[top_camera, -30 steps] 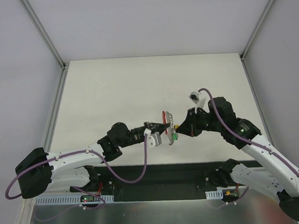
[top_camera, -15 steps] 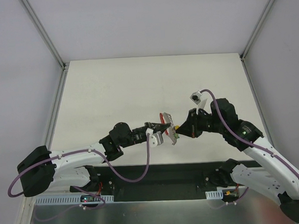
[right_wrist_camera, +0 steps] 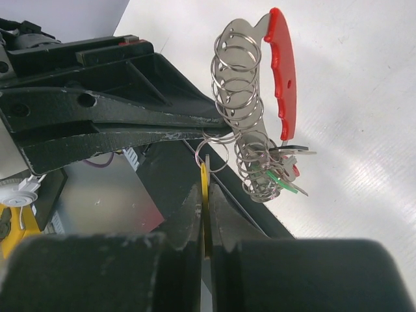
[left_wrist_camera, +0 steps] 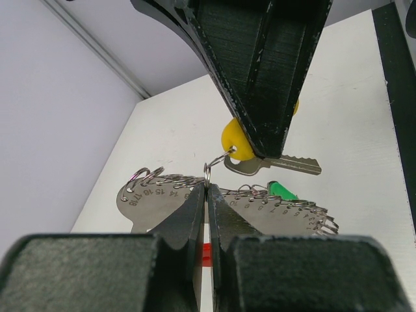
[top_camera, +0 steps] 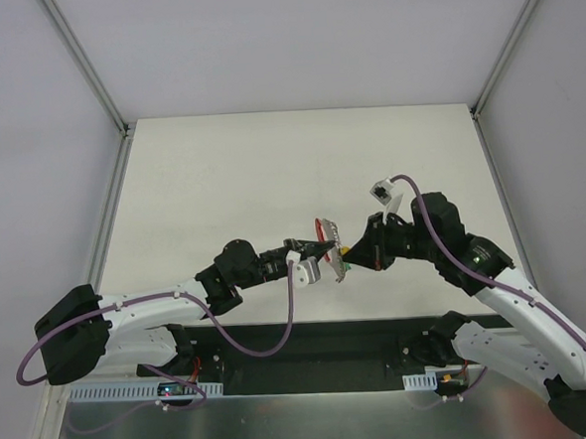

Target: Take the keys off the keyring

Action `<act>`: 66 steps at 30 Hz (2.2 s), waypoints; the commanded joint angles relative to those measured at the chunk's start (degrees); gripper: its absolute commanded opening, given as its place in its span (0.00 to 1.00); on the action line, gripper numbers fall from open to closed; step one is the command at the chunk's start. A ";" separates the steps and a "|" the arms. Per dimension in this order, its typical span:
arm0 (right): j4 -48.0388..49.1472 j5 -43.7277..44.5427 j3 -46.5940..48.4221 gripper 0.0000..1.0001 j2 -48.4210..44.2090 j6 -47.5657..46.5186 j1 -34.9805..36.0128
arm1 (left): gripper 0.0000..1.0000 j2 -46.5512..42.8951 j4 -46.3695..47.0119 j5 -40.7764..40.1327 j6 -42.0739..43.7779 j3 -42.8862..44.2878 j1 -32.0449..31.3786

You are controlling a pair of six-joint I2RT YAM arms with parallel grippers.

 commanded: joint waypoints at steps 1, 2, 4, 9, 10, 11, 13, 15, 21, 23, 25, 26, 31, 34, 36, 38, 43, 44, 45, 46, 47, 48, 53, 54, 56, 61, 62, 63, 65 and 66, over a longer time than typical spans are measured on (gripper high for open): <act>2.42 -3.66 -0.37 0.07 1.30 0.20 0.56 | 0.00 -0.27 5.25 -0.63 -1.06 1.66 -0.46; 2.34 -4.01 -0.20 0.13 1.91 0.03 1.09 | 0.00 -0.10 5.61 -0.46 -1.41 1.57 -0.46; 1.02 -4.45 1.03 0.18 2.53 -1.81 1.62 | 0.00 -0.01 5.96 -0.37 -2.29 1.40 -0.46; -6.54 -2.79 4.81 0.33 2.36 -8.14 1.79 | 0.00 0.43 11.14 0.33 -6.15 -0.09 -0.28; -6.89 -2.78 5.25 0.36 2.18 -8.58 1.79 | 0.00 0.61 12.45 0.51 -6.77 -0.36 -0.20; -7.15 -2.87 6.13 0.39 1.92 -8.67 1.79 | 0.00 0.95 13.77 1.38 -7.47 -0.71 -0.11; -7.59 -3.40 7.10 0.42 1.48 -8.68 1.80 | 0.00 1.48 17.82 2.70 -9.93 -1.33 0.42; -8.12 -3.05 8.50 0.43 1.04 -9.20 1.79 | 0.00 2.27 21.14 4.63 -11.86 -1.59 0.68; -7.43 6.15 12.80 0.42 -4.75 -15.17 1.79 | 0.00 2.54 28.10 8.50 -18.27 -2.91 2.61; -4.10 9.50 12.73 0.42 -7.21 -17.54 1.88 | 0.00 2.45 29.86 10.09 -19.60 -3.43 3.75; -1.46 13.82 10.80 0.41 -8.62 -23.07 1.79 | 0.00 2.28 32.92 11.58 -22.76 -3.96 5.07; 1.60 14.09 9.75 0.40 -9.15 -26.05 1.79 | 0.00 2.28 33.64 12.02 -24.43 -4.49 5.42; 10.32 13.83 1.75 0.35 -10.13 -38.63 1.88 | 0.00 0.79 33.03 13.43 -26.46 -5.02 6.74; 12.96 10.76 0.86 0.31 -8.11 -42.23 1.88 | 0.00 -0.01 35.13 15.27 -30.06 -5.81 8.85; 14.46 6.91 0.16 0.31 -7.05 -43.21 1.80 | 0.00 -0.27 35.67 16.68 -32.51 -5.99 10.43; 16.30 4.17 -0.72 0.29 -6.17 -44.35 1.88 | 0.00 -0.53 35.76 17.03 -33.32 -5.99 11.05; 23.15 -3.56 -5.55 0.26 -6.34 -45.32 1.80 | 0.00 -0.54 35.32 18.87 -35.16 -5.55 11.75; 25.51 -4.71 -6.16 0.25 -6.17 -45.33 1.88 | 0.00 -0.27 35.32 19.05 -35.34 -5.37 11.76; 25.62 -5.94 -6.52 0.25 -6.08 -45.06 1.80 | 0.00 -0.19 35.40 19.32 -35.69 -5.28 11.76; 27.28 -6.04 -6.78 0.25 -5.99 -44.97 1.79 | 0.00 -0.10 35.49 20.19 -36.04 -5.28 12.19; 27.73 -5.86 -6.87 0.25 -5.82 -44.97 1.88 | 0.00 0.34 35.93 20.29 -36.65 -5.11 12.28; 27.74 -5.86 -7.05 0.25 -5.56 -44.97 1.80 | 0.00 0.52 36.28 20.37 -37.01 -5.02 12.37; 28.79 -8.58 -7.75 0.25 -4.41 -44.89 1.88 | 0.00 2.71 39.01 21.78 -39.56 -4.32 13.16; 29.05 -9.54 -7.93 0.25 -4.15 -44.89 1.97 | 0.00 2.98 39.18 21.96 -39.73 -4.14 13.16; 29.14 -10.60 -8.19 0.25 -4.06 -45.15 2.23 | 0.00 3.33 39.18 22.31 -40.00 -3.79 13.16; 27.13 -12.36 -8.72 0.24 -4.50 -46.55 2.67 | 0.00 3.07 39.36 22.84 -40.17 -3.79 13.16; 26.51 -12.28 -8.46 0.24 -4.58 -46.99 2.67 | 0.00 3.15 39.36 22.92 -40.26 -3.88 13.16; 26.16 -11.67 -8.46 0.24 -4.67 -47.43 2.67 | 0.00 3.07 39.36 22.84 -40.35 -3.88 13.16; 24.05 -10.00 -8.37 0.24 -4.93 -48.05 2.67 | 0.00 2.98 39.36 22.84 -40.18 -4.05 13.25; 23.87 -8.08 -8.54 0.24 -5.11 -48.14 2.67 | 0.00 2.89 39.45 23.01 -40.18 -4.14 13.16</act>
